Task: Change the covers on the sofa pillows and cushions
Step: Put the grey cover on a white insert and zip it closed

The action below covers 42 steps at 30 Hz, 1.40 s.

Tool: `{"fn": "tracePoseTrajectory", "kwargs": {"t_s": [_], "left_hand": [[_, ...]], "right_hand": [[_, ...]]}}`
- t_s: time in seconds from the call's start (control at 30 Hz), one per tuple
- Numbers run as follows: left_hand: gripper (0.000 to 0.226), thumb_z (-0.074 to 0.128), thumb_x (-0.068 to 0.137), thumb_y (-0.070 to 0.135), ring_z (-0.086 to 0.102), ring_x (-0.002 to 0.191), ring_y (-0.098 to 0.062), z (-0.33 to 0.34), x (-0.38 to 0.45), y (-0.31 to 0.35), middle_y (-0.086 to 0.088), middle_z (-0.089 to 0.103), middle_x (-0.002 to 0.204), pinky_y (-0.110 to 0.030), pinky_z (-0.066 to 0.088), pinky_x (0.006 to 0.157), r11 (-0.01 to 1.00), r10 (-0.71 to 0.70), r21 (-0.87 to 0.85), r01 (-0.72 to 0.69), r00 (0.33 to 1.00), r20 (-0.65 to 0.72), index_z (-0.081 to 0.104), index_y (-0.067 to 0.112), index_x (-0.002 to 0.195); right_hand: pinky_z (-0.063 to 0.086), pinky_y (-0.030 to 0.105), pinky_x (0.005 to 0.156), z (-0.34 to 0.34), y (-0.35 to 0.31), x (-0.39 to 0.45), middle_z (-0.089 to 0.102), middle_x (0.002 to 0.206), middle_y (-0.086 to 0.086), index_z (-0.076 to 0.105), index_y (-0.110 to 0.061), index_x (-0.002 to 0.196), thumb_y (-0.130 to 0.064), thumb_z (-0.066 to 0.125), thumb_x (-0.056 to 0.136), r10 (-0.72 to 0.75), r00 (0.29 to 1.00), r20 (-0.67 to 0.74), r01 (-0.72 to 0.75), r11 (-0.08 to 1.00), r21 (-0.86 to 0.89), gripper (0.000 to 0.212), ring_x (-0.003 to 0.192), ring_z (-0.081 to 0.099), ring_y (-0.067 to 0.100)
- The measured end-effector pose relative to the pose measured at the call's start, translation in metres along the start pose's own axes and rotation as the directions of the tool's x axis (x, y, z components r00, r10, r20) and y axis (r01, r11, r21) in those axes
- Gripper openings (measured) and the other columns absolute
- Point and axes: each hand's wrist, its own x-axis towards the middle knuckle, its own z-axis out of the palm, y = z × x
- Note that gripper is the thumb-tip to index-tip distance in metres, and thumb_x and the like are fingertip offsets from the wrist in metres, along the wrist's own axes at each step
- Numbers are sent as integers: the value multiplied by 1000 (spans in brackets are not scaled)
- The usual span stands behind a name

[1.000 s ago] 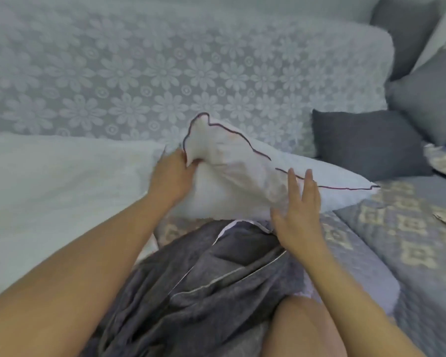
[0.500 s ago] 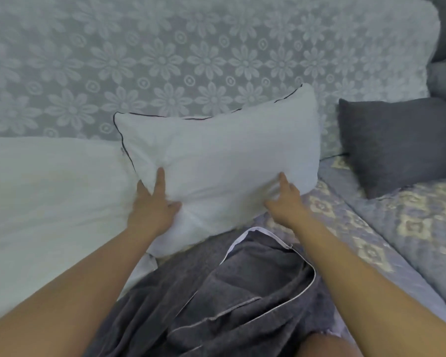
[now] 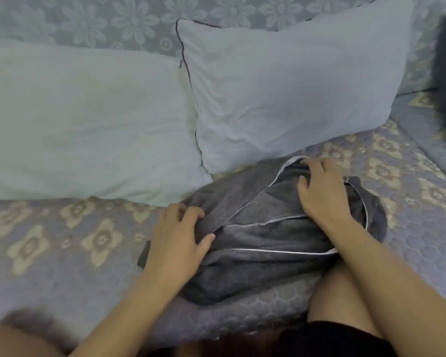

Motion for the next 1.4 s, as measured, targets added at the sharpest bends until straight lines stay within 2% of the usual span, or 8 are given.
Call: {"fn": "tracePoseTrajectory", "kwargs": {"t_s": [0.17, 0.3, 0.5, 0.77, 1.0, 1.1, 1.23, 1.4], "left_hand": [[13, 68, 95, 33, 55, 78, -2, -11, -53, -46, 11, 59, 86, -16, 39, 66, 924, -305, -242, 296, 952, 3, 58, 27, 89], [24, 62, 100, 24, 62, 58, -5, -29, -57, -54, -3, 68, 68, -28, 48, 65, 821, -363, -408, 400, 917, 168, 63, 19, 77], [15, 72, 92, 34, 63, 87, -2, -42, -58, -38, 10, 66, 93, -24, 48, 81, 894, -169, -338, 292, 921, 350, 61, 35, 102], [36, 78, 84, 4, 65, 93, 2, -43, -71, -26, 22, 70, 91, -20, 50, 86, 699, -163, -653, 292, 954, 253, 75, 38, 97], [24, 74, 88, 27, 63, 87, 3, -67, -61, -36, 22, 69, 87, -14, 45, 78, 931, -57, -362, 46, 998, -19, 67, 49, 89], [3, 68, 94, 31, 63, 82, -10, -89, -44, -69, 6, 70, 94, -33, 49, 82, 844, -400, -492, 211, 860, -317, 68, 33, 96], [41, 56, 84, 58, 71, 94, -25, -75, -36, -200, -4, 69, 104, -47, 59, 81, 606, -777, -609, 512, 547, -313, 59, 31, 114], [66, 54, 75, 14, 40, 137, -29, -82, -28, -116, -10, 41, 147, -48, 37, 116, 694, -689, -561, 452, 643, -334, 49, 37, 137]], "right_hand": [[50, 34, 74, 5, -97, -86, 66, 77, -9, 63, -28, 84, -25, 58, 96, -207, 897, 392, 89, 950, 298, 12, 74, 60, 11], [46, 32, 101, 26, -131, -148, 68, 121, -10, 66, -27, 125, -40, 54, 98, -290, 775, 561, 147, 947, 287, 32, 114, 59, 10], [34, 12, 103, 26, -135, -180, 61, 118, -21, 74, -24, 116, -27, 64, 95, -339, 809, 480, 84, 875, 476, 24, 119, 51, -1], [43, 12, 98, 13, -149, -194, 69, 110, -28, 68, -41, 109, -9, 64, 93, -37, 854, 519, -354, 691, 631, 36, 112, 60, -8], [44, 17, 92, -7, -163, -172, 69, 103, -16, 71, -30, 100, -16, 65, 91, -152, 898, 412, -135, 797, 588, 17, 105, 62, 3], [38, 22, 97, -19, -125, -137, 65, 112, -9, 71, -25, 100, -18, 63, 93, -24, 999, 23, 17, 957, 289, 14, 111, 56, 14], [23, 39, 116, -36, -62, -75, 40, 151, 12, 53, -17, 139, -25, 57, 97, 331, 942, -61, -325, 941, 89, 43, 140, 32, 33], [48, 39, 100, -13, -30, -56, 56, 142, 6, 45, -28, 146, -27, 56, 100, 465, 806, 365, -591, 639, 491, 47, 121, 60, 24]]}}
